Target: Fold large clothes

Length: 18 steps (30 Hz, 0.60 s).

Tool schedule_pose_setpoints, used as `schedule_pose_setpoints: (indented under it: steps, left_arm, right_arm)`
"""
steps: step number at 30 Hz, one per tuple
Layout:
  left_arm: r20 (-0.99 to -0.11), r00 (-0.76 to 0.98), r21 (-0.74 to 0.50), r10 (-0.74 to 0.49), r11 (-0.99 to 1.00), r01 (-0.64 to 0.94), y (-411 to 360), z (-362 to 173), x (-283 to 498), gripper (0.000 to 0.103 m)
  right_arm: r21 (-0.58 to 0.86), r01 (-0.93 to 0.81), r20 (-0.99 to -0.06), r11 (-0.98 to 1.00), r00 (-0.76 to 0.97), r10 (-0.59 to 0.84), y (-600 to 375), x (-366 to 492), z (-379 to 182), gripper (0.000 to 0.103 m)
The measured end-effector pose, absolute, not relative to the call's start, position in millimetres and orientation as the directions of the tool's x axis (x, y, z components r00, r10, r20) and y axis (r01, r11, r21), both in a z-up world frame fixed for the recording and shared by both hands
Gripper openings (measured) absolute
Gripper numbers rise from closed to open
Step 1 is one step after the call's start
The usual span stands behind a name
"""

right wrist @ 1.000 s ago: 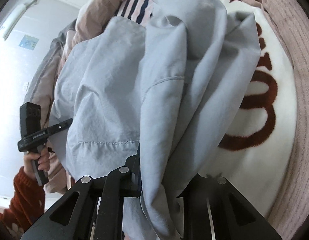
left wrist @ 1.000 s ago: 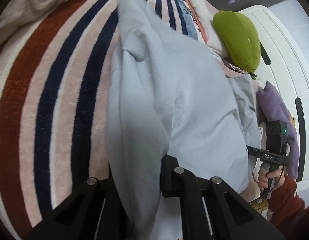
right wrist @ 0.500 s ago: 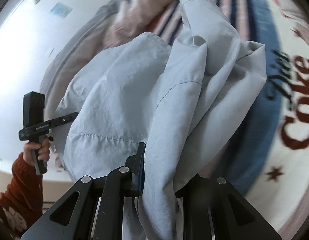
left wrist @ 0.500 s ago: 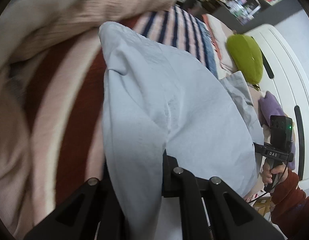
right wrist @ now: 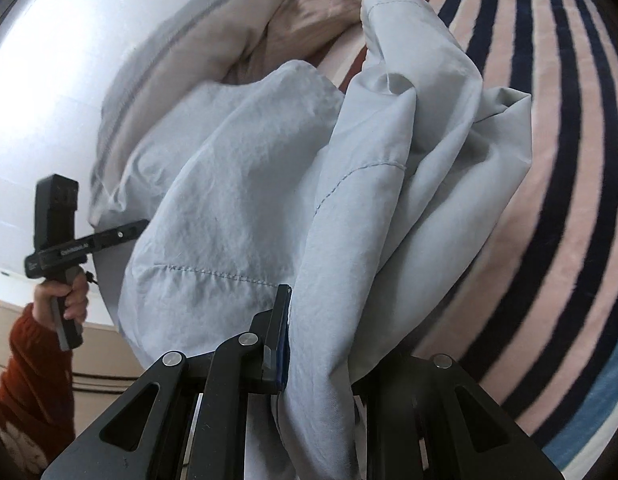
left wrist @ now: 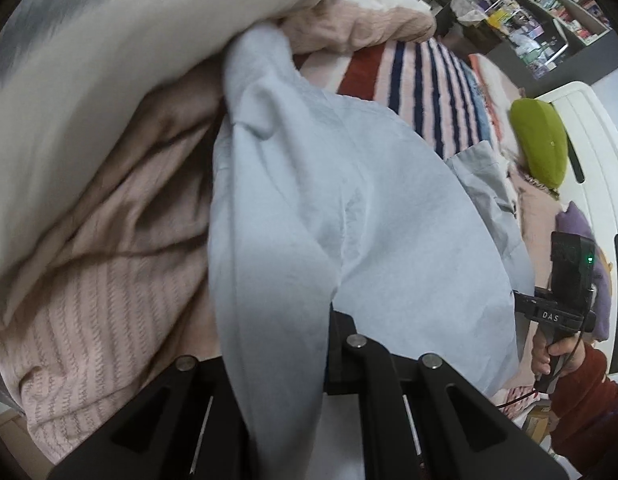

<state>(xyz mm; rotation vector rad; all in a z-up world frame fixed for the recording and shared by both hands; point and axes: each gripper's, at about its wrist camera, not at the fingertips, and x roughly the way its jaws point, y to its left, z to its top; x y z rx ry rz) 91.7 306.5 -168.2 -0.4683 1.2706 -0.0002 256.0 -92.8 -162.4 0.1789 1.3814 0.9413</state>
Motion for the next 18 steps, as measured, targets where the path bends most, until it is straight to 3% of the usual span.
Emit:
schedule_pose_setpoints:
  steps: [4, 6, 8, 10, 12, 14, 18]
  left_arm:
    - [-0.932, 0.259, -0.322, -0.255, 0.909, -0.266, 313, -206, 84, 0.007]
    - [-0.943, 0.236, -0.295, -0.236, 0.919, -0.262, 313, -219, 80, 0.015]
    - [-0.962, 0.199, -0.238, -0.188, 0.933, -0.271, 314, -229, 77, 0.033]
    - [-0.962, 0.199, -0.24, -0.189, 0.932, -0.273, 314, -229, 74, 0.035]
    - [-0.963, 0.205, -0.227, -0.175, 0.935, -0.272, 314, -223, 69, 0.044]
    - [-0.968, 0.209, -0.192, -0.137, 0.943, -0.272, 312, -214, 65, 0.06]
    - [-0.967, 0.244, -0.138, -0.071, 0.954, -0.268, 306, -189, 58, 0.07]
  right_arm:
    - [0.587, -0.467, -0.785, 0.661, -0.128, 0.606, -85, 227, -183, 0.011]
    - [0.577, -0.461, -0.798, 0.674, -0.143, 0.585, -78, 220, -195, 0.011]
    - [0.571, -0.45, -0.808, 0.687, -0.159, 0.567, -76, 215, -206, 0.018]
    - [0.558, -0.431, -0.822, 0.709, -0.167, 0.544, -67, 216, -210, 0.026]
    - [0.541, -0.417, -0.835, 0.731, -0.162, 0.526, -69, 217, -210, 0.033]
    - [0.522, -0.424, -0.846, 0.74, -0.153, 0.51, -77, 216, -207, 0.043]
    - [0.489, -0.448, -0.864, 0.748, -0.134, 0.485, -93, 209, -194, 0.048]
